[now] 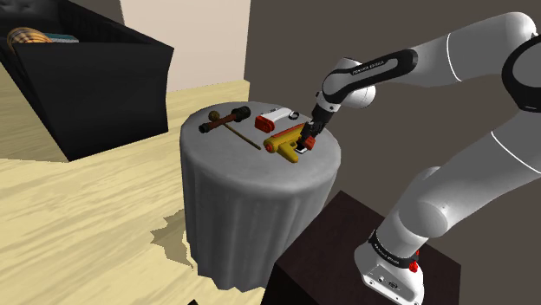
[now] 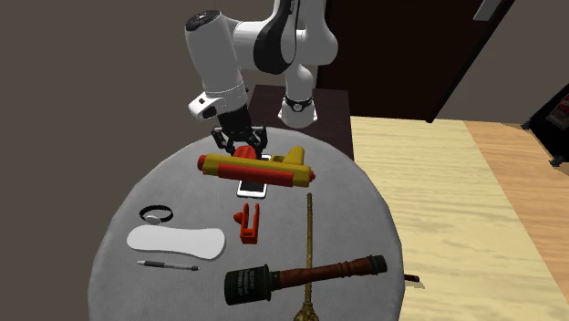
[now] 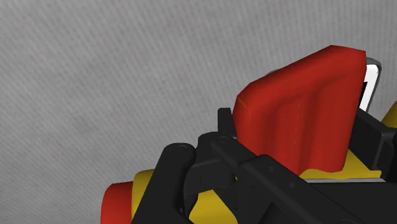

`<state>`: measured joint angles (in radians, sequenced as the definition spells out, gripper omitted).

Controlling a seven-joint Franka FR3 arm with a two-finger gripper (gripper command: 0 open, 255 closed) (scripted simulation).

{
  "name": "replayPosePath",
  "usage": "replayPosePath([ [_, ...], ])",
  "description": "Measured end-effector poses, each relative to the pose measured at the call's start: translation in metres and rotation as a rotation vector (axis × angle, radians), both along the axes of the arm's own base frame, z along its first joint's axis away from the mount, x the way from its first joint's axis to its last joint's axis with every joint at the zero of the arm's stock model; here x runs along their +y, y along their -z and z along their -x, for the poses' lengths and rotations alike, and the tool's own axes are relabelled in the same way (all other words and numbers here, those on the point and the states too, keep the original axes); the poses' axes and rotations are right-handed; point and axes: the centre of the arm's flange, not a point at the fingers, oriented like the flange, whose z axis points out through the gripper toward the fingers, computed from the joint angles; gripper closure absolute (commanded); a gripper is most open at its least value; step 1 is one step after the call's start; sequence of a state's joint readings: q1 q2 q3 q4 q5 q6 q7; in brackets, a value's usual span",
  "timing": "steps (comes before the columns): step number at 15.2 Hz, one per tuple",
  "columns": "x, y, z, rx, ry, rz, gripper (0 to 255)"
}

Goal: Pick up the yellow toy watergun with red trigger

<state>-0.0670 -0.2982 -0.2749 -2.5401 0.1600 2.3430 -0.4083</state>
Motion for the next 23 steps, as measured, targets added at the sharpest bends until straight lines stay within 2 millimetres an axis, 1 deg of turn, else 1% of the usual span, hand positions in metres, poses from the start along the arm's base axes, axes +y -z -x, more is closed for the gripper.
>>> replayPosePath([
  [7, 0.000, 0.000, 0.000, -0.001, 0.000, 0.000, 255],
  [8, 0.000, -0.002, 0.000, 0.000, 0.000, 0.000, 255],
  [13, 0.001, -0.024, 0.001, 0.000, 0.000, 0.000, 255],
  [19, -0.001, -0.058, 0.001, 0.001, 0.001, 0.000, 255],
  [23, -0.001, -0.075, 0.000, 0.001, 0.001, 0.000, 255],
])
